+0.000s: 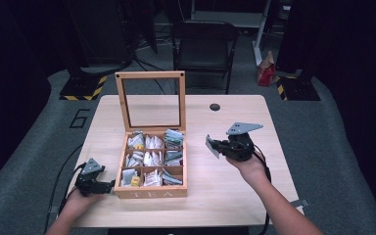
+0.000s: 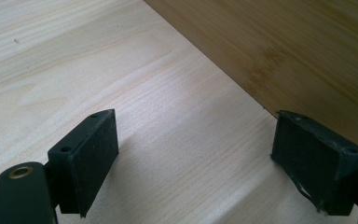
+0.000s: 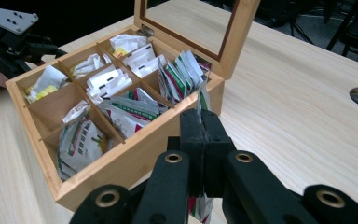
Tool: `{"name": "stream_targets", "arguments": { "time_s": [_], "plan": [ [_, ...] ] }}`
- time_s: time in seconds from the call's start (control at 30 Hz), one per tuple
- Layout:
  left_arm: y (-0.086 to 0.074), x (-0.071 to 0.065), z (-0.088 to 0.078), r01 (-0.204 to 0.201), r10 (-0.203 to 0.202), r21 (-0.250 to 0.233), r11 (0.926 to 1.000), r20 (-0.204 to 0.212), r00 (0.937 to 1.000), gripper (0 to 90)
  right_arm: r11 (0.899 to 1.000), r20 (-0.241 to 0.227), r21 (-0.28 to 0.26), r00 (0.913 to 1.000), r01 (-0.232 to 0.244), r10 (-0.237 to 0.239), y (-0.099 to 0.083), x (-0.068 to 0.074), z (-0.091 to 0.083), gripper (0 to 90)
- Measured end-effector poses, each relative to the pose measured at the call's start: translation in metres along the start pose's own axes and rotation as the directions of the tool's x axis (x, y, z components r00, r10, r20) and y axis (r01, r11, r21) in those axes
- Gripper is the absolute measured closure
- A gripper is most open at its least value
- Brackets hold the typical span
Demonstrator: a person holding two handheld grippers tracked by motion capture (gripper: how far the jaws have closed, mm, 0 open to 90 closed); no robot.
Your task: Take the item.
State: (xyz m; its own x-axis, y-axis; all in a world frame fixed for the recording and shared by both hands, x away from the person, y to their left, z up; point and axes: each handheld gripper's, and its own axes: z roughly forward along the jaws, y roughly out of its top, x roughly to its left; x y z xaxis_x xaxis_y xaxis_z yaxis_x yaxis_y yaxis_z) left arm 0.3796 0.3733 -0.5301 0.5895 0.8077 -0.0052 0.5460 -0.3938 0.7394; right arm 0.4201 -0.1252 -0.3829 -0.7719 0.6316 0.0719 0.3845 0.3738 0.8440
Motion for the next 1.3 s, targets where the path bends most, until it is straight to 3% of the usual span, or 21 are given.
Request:
{"name": "stream_targets", "arguments": {
  "time_s": [1.3],
  "plan": [
    [0.0, 0.0, 0.0, 0.0, 0.0, -0.001, 1.0, 0.0, 1.0, 14.0, 0.998, 0.091, 0.04, 0.9948, -0.05, 0.046, -0.056, -0.018, 0.002, 89.7]
  ]
}}
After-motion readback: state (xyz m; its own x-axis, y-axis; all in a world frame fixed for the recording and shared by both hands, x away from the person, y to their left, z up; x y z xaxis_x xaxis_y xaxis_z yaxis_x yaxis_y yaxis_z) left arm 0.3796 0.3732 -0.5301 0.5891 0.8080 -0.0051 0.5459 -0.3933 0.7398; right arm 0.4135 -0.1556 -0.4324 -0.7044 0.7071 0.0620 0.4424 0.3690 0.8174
